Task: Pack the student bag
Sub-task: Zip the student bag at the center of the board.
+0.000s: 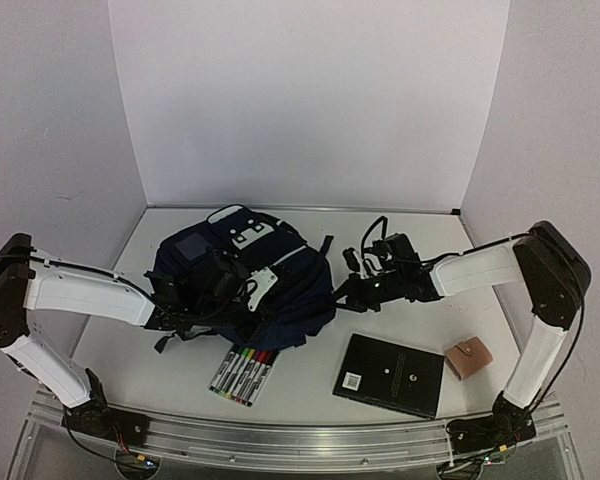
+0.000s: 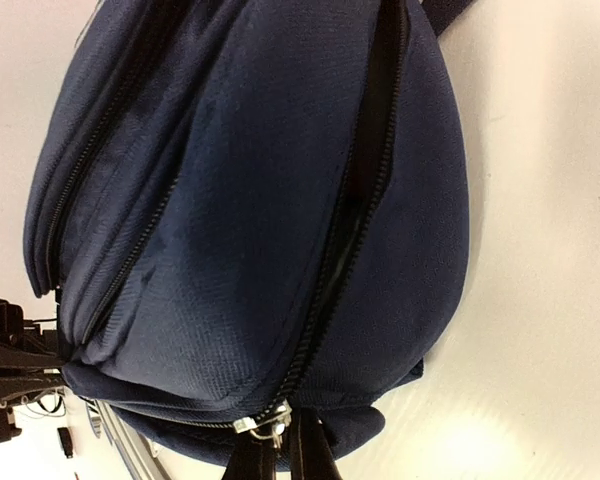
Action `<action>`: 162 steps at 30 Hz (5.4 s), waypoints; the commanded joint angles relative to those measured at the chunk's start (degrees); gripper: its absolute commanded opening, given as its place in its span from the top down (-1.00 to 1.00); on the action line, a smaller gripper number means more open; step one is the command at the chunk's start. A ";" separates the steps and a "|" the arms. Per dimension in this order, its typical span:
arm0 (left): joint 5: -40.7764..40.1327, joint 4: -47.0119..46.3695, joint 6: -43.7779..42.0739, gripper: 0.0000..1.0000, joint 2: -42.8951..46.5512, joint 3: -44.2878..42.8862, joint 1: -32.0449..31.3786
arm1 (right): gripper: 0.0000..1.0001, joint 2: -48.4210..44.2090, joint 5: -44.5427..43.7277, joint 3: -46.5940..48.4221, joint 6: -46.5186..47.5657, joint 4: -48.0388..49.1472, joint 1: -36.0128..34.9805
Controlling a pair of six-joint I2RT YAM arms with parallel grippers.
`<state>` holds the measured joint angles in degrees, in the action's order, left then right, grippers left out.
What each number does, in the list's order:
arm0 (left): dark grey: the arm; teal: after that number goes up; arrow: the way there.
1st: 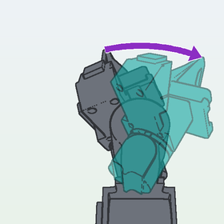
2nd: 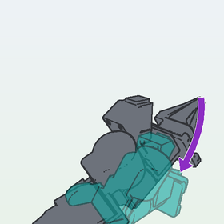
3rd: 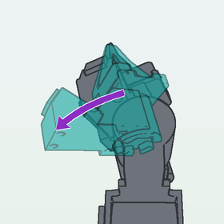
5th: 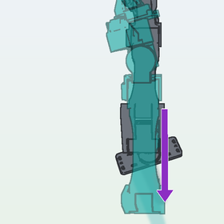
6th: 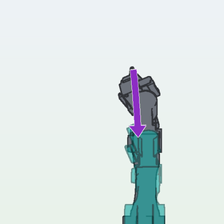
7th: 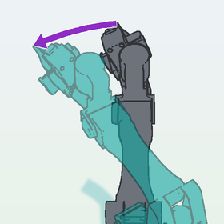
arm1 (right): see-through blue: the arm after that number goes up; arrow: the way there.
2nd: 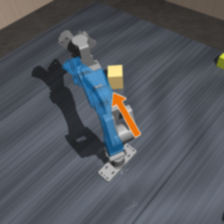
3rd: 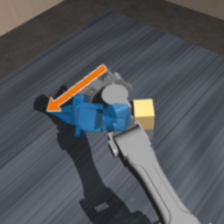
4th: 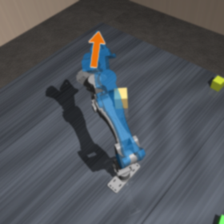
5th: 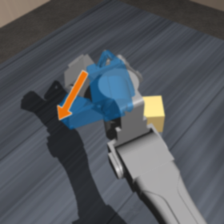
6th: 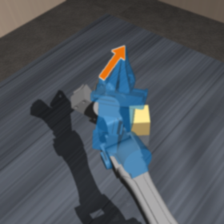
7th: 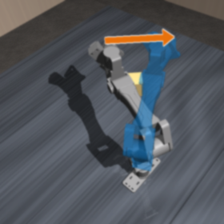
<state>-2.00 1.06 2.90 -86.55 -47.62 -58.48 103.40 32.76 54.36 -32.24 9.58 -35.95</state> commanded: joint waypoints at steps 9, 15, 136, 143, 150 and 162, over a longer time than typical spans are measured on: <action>1.51 10.71 20.91 0.35 11.66 2.41 9.59 | 1.00 -0.17 -5.18 0.12 -1.09 -1.50 6.33; -1.51 13.53 43.86 -0.26 17.69 5.97 13.92 | 1.00 -2.97 -4.98 -4.32 -3.25 1.21 4.54; 13.69 4.52 38.96 0.99 5.76 -0.36 35.93 | 1.00 -1.75 -12.10 -14.91 -12.42 12.83 2.71; 13.99 4.01 38.92 0.99 6.54 0.62 36.43 | 1.00 -3.43 -12.01 -14.72 -11.06 12.59 3.86; 15.12 3.72 38.78 1.00 8.35 1.29 38.48 | 1.00 -1.77 -11.07 -16.45 -8.89 12.65 8.57; 19.00 2.82 37.21 1.00 8.52 2.32 39.69 | 0.99 -7.44 -2.77 -15.33 -2.91 11.24 10.00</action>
<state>22.13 6.44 43.33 -81.47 -44.63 -23.14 102.30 32.95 39.75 -38.54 25.83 -30.40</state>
